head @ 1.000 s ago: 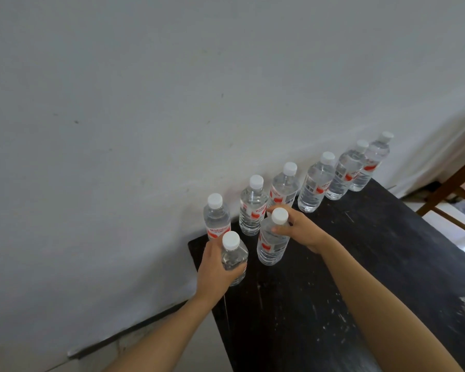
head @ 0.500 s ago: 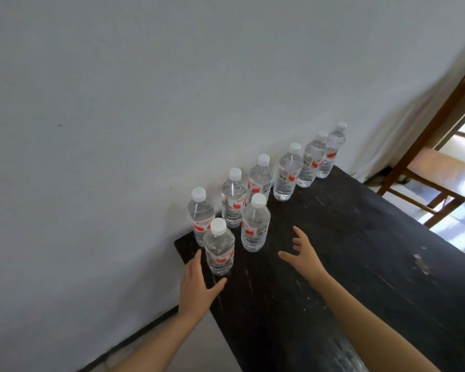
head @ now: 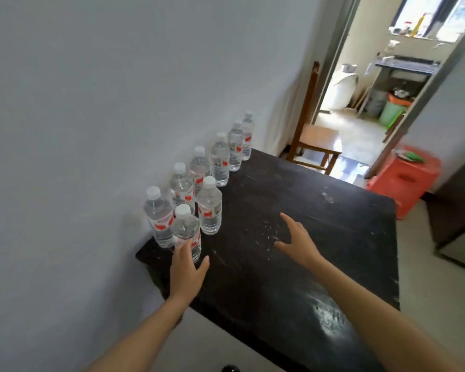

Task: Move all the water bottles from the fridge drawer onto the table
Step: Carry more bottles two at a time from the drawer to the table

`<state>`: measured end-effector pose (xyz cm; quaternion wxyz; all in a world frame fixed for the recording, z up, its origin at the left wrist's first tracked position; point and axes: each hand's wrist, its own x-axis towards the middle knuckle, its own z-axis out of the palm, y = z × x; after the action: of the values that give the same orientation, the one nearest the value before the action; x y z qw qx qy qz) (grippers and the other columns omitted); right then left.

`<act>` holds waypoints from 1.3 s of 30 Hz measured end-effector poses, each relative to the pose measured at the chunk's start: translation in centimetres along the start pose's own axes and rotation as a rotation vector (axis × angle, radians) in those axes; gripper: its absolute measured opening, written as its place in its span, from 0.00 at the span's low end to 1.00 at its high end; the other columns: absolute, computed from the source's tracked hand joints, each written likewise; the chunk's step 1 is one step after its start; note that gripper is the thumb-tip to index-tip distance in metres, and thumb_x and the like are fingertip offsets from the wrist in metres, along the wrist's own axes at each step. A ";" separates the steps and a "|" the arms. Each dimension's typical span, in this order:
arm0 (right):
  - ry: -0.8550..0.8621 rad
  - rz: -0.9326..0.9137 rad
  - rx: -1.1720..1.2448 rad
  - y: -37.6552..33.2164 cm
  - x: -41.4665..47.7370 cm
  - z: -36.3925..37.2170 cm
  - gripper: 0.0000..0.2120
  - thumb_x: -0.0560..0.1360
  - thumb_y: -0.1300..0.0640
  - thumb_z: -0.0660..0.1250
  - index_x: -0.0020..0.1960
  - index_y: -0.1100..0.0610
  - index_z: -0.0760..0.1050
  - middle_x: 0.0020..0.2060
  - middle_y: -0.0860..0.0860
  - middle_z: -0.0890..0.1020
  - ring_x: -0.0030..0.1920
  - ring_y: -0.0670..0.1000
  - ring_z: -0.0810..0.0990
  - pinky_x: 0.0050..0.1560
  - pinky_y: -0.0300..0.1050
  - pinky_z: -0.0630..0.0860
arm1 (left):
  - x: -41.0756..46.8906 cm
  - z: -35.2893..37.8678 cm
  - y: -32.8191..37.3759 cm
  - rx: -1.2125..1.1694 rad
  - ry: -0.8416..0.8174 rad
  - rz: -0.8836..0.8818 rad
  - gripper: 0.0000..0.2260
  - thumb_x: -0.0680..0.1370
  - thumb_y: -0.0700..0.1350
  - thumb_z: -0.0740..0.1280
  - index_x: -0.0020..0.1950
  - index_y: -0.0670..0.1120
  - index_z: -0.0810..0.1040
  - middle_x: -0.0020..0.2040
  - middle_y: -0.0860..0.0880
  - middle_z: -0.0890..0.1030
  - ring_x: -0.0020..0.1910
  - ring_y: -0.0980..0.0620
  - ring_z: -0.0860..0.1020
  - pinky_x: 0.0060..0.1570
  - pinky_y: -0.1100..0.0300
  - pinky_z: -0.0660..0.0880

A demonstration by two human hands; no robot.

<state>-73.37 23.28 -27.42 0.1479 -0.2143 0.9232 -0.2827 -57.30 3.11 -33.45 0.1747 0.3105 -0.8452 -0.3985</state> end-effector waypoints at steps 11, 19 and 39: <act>0.359 0.298 -0.460 -4.4 -21.0 1.6 0.31 0.75 0.40 0.60 0.74 0.46 0.54 0.75 0.54 0.56 0.75 0.55 0.52 0.72 0.53 0.55 | -3.9 -5.9 3.5 0.090 -0.291 0.547 0.18 0.75 0.43 0.65 0.64 0.39 0.72 0.63 0.41 0.73 0.64 0.42 0.69 0.65 0.50 0.64; 0.548 0.564 -0.586 -6.2 -37.2 0.1 0.29 0.75 0.40 0.59 0.73 0.47 0.58 0.74 0.54 0.58 0.74 0.55 0.55 0.69 0.53 0.58 | -10.5 -7.1 11.1 0.217 -0.548 0.869 0.26 0.77 0.52 0.62 0.73 0.47 0.60 0.75 0.46 0.58 0.74 0.43 0.54 0.69 0.46 0.60; 0.724 1.116 -0.814 -5.1 -73.7 -9.1 0.28 0.78 0.40 0.53 0.75 0.46 0.51 0.75 0.54 0.53 0.75 0.55 0.49 0.72 0.56 0.52 | -36.9 -4.7 28.0 0.006 -0.711 1.304 0.30 0.76 0.52 0.63 0.74 0.49 0.55 0.77 0.48 0.50 0.75 0.44 0.49 0.70 0.47 0.55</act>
<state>-11.62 58.98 -6.02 -0.1325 0.3502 0.9162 0.1425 -37.97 38.69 -10.34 0.0909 -0.4014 -0.8647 -0.2879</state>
